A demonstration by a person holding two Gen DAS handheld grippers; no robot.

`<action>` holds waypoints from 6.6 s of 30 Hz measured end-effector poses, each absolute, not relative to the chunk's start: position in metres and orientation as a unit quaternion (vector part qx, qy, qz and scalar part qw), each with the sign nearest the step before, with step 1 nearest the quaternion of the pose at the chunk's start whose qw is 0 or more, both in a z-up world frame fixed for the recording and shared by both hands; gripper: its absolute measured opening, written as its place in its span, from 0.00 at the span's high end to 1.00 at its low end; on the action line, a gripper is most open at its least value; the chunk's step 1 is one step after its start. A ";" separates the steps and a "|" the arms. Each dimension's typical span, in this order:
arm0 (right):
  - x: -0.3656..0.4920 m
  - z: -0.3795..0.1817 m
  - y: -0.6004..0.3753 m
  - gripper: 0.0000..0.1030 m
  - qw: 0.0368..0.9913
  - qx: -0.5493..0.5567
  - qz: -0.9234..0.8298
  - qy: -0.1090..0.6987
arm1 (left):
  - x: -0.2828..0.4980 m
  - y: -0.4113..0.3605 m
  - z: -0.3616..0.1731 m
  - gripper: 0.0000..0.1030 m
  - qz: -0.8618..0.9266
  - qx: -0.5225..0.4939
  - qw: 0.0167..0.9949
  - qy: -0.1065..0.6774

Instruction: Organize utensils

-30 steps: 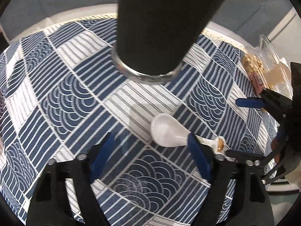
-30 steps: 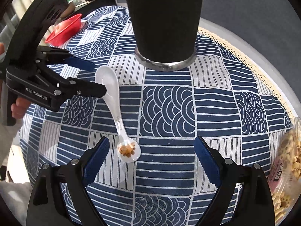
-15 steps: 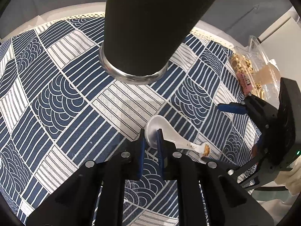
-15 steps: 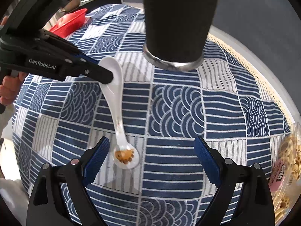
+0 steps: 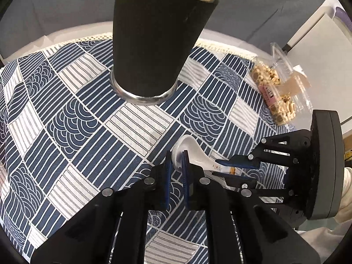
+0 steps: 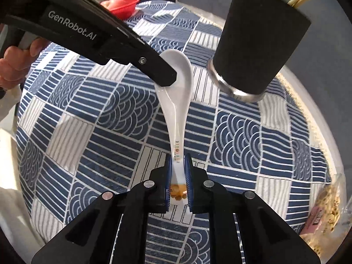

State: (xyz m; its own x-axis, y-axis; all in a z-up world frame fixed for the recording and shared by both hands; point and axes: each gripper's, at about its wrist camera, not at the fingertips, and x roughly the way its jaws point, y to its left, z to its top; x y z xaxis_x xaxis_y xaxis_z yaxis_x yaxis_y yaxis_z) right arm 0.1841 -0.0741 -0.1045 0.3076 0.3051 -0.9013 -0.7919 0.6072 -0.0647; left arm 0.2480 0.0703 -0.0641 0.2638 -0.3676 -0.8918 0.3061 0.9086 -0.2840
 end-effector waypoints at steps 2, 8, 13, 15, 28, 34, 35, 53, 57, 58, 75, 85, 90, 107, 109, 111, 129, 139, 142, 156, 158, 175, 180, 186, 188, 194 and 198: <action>0.182 -0.098 -0.075 0.89 0.767 -0.265 0.358 0.461 | 0.246 0.070 -0.055 0.91 -0.213 -0.019 0.800 0.561; 0.174 -0.076 -0.069 0.89 0.779 -0.278 0.354 0.436 | 0.242 0.070 -0.031 0.91 -0.211 0.002 0.811 0.546; 0.176 -0.055 -0.064 0.89 0.793 -0.283 0.348 0.411 | 0.239 0.073 -0.005 0.91 -0.211 0.020 0.822 0.528; 0.176 -0.047 -0.061 0.89 0.799 -0.282 0.346 0.402 | 0.237 0.074 0.004 0.91 -0.211 0.023 0.827 0.521; 0.192 -0.003 -0.044 0.89 0.826 -0.295 0.343 0.337 | 0.248 0.090 0.057 0.91 -0.189 0.035 0.856 0.480; 0.213 0.023 -0.039 0.90 0.841 -0.296 0.335 0.304 | 0.266 0.090 0.089 0.92 -0.175 0.045 0.872 0.454; 0.217 0.027 -0.039 0.90 0.844 -0.293 0.334 0.300 | 0.268 0.090 0.093 0.92 -0.173 0.047 0.874 0.451; 0.289 0.056 -0.027 0.90 0.874 -0.246 0.337 0.250 | 0.334 0.089 0.137 0.92 -0.128 0.078 0.883 0.445; 0.302 0.050 -0.023 0.90 0.873 -0.240 0.343 0.248 | 0.341 0.085 0.135 0.93 -0.126 0.088 0.880 0.449; 0.305 0.049 -0.023 0.90 0.873 -0.236 0.344 0.251 | 0.343 0.083 0.134 0.93 -0.127 0.090 0.879 0.451; 0.303 0.052 -0.069 0.15 0.898 -0.213 0.293 0.248 | 0.323 0.109 0.137 0.06 -0.071 0.038 0.918 0.388; 0.263 0.057 -0.098 0.13 0.906 -0.194 0.262 0.269 | 0.267 0.115 0.115 0.06 -0.039 0.039 0.931 0.361; 0.233 0.059 -0.107 0.12 0.911 -0.178 0.246 0.280 | 0.234 0.121 0.092 0.06 -0.028 0.028 0.930 0.366; 0.132 0.039 -0.122 0.11 0.908 -0.099 0.223 0.342 | 0.130 0.135 0.035 0.06 0.030 0.015 0.913 0.406; 0.125 0.040 -0.121 0.11 0.909 -0.094 0.219 0.343 | 0.119 0.132 0.039 0.06 0.044 0.019 0.916 0.399; 0.118 0.041 -0.121 0.11 0.909 -0.082 0.214 0.348 | 0.108 0.129 0.043 0.06 0.051 0.025 0.917 0.395; 0.052 0.038 -0.094 0.09 0.916 -0.030 0.091 0.390 | 0.064 0.143 0.033 0.06 -0.003 0.044 0.899 0.436; 0.027 0.026 -0.076 0.09 0.912 -0.015 0.067 0.403 | 0.052 0.160 0.024 0.06 -0.010 0.024 0.892 0.451; 0.025 0.025 -0.075 0.09 0.913 -0.004 0.062 0.404 | 0.052 0.165 0.022 0.06 -0.010 0.024 0.889 0.457; 0.022 0.021 -0.068 0.09 0.912 0.004 0.051 0.407 | 0.056 0.165 0.018 0.06 -0.037 0.034 0.884 0.465; 0.023 0.020 -0.068 0.09 0.912 0.004 0.050 0.408 | 0.057 0.166 0.016 0.06 -0.038 0.032 0.882 0.469; 0.026 0.018 -0.065 0.09 0.911 -0.007 0.048 0.409 | 0.060 0.172 0.014 0.06 -0.036 0.017 0.881 0.472; 0.027 0.018 -0.066 0.09 0.911 -0.006 0.045 0.410 | 0.059 0.169 0.014 0.06 -0.037 0.021 0.882 0.470; 0.030 0.016 -0.068 0.09 0.909 -0.003 0.048 0.414 | 0.060 0.170 0.015 0.06 -0.039 0.012 0.883 0.468; 0.030 0.016 -0.068 0.09 0.909 -0.003 0.049 0.414 | 0.061 0.170 0.015 0.06 -0.039 0.011 0.883 0.468; 0.031 0.015 -0.068 0.09 0.909 -0.006 0.045 0.415 | 0.061 0.168 0.014 0.06 -0.042 0.011 0.882 0.470; 0.034 0.013 -0.069 0.09 0.906 -0.001 0.048 0.419 | 0.062 0.168 0.014 0.06 -0.037 0.017 0.882 0.470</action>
